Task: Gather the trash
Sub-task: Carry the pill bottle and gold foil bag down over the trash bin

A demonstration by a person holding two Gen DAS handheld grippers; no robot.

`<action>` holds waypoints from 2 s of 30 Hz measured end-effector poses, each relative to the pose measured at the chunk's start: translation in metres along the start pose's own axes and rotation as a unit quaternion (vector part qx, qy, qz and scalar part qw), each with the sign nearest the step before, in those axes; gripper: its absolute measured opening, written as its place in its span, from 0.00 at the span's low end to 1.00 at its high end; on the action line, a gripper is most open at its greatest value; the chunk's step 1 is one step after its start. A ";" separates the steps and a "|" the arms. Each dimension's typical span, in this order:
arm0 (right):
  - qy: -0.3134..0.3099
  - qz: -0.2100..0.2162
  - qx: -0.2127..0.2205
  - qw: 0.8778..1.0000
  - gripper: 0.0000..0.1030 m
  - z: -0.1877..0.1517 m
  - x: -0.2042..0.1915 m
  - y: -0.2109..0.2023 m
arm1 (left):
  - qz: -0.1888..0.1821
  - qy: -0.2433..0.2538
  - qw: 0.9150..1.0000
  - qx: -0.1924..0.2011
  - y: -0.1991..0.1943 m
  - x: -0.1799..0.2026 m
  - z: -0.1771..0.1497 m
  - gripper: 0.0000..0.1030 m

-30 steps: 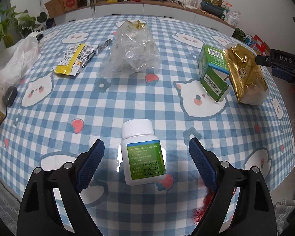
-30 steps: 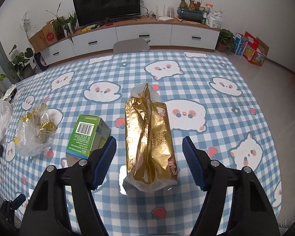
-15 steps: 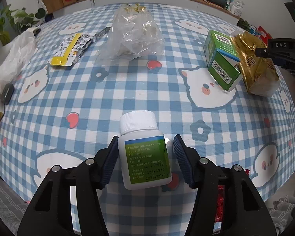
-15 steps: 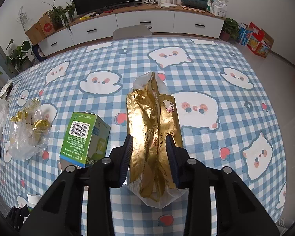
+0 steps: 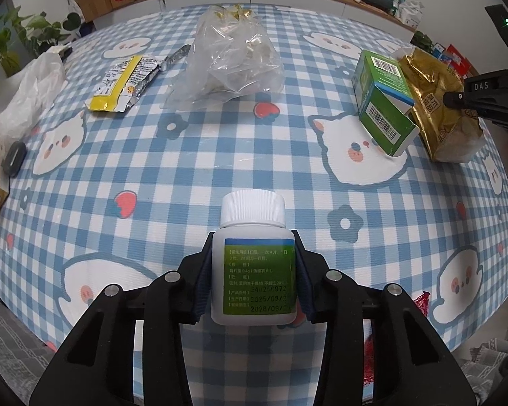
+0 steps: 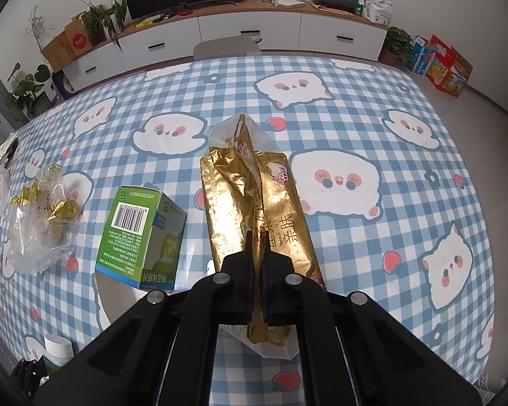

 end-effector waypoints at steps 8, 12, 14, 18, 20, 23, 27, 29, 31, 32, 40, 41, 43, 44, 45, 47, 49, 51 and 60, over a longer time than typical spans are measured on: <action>-0.003 -0.007 0.001 1.000 0.01 -0.006 -0.004 -0.003 | 0.003 0.003 1.000 0.007 -0.008 0.004 0.000 0.39; 0.001 -0.007 0.005 1.000 0.01 -0.008 -0.004 -0.011 | 0.003 0.004 1.000 0.010 -0.012 0.004 0.000 0.39; 0.001 -0.008 0.008 1.000 0.01 -0.010 -0.004 -0.016 | 0.002 0.004 1.000 0.012 -0.014 0.004 0.001 0.39; 0.005 -0.008 0.013 1.000 0.01 -0.012 -0.004 -0.028 | -0.001 0.005 1.000 0.017 -0.023 0.007 0.001 0.39; 0.005 -0.009 0.016 1.000 0.01 -0.014 -0.005 -0.034 | -0.001 0.008 1.000 0.021 -0.028 0.008 0.001 0.39; 0.004 -0.013 0.022 1.000 0.01 -0.018 -0.004 -0.045 | -0.002 0.010 1.000 0.027 -0.036 0.010 0.002 0.39; 0.002 -0.019 0.025 1.000 0.01 -0.023 -0.001 -0.054 | -0.004 0.010 0.999 0.032 -0.044 0.010 0.001 0.39; 0.001 -0.023 0.028 0.999 0.01 -0.025 0.002 -0.061 | -0.006 0.010 0.999 0.035 -0.049 0.011 0.001 0.39; -0.003 -0.027 0.031 0.999 0.01 -0.029 0.004 -0.066 | -0.008 0.009 0.999 0.039 -0.054 0.012 0.001 0.39; -0.003 -0.028 0.033 0.999 0.01 -0.031 0.005 -0.070 | -0.008 0.010 0.999 0.042 -0.057 0.013 0.001 0.39; 0.005 -0.027 0.032 0.999 0.01 -0.052 0.012 -0.084 | -0.016 0.015 0.998 0.052 -0.071 0.016 -0.002 0.39; 0.005 -0.027 0.033 0.999 0.01 -0.054 0.012 -0.086 | -0.017 0.016 0.998 0.052 -0.072 0.016 -0.003 0.39; 0.006 -0.027 0.034 0.999 0.01 -0.060 0.012 -0.090 | -0.019 0.016 0.998 0.053 -0.075 0.015 -0.006 0.39; 0.006 -0.026 0.034 0.999 0.01 -0.064 0.012 -0.091 | -0.020 0.017 0.998 0.055 -0.076 0.015 -0.007 0.39; 0.006 -0.026 0.033 0.999 0.01 -0.067 0.012 -0.092 | -0.020 0.018 0.998 0.056 -0.078 0.015 -0.008 0.39; 0.007 -0.025 0.034 0.999 0.01 -0.074 0.012 -0.096 | -0.022 0.018 0.998 0.057 -0.081 0.014 -0.011 0.39; 0.008 -0.024 0.036 0.999 0.01 -0.079 0.012 -0.101 | -0.023 0.017 0.998 0.057 -0.083 0.012 -0.014 0.39; 0.007 -0.025 0.040 0.999 0.01 -0.084 0.012 -0.106 | -0.025 0.016 0.998 0.056 -0.086 0.011 -0.019 0.39; 0.009 -0.020 0.049 0.999 0.01 -0.115 0.010 -0.126 | -0.036 0.022 0.997 0.061 -0.105 0.017 -0.045 0.39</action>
Point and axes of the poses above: each gripper's, at about its wrist camera, not at the fingertips, and y roughly the way its jaws point, x to its right, z to its top, the point moved 6 cm from there along y, roughly the way its jaws point, and after that the axes turned 3 degrees about -x, right-handed, at the moved point
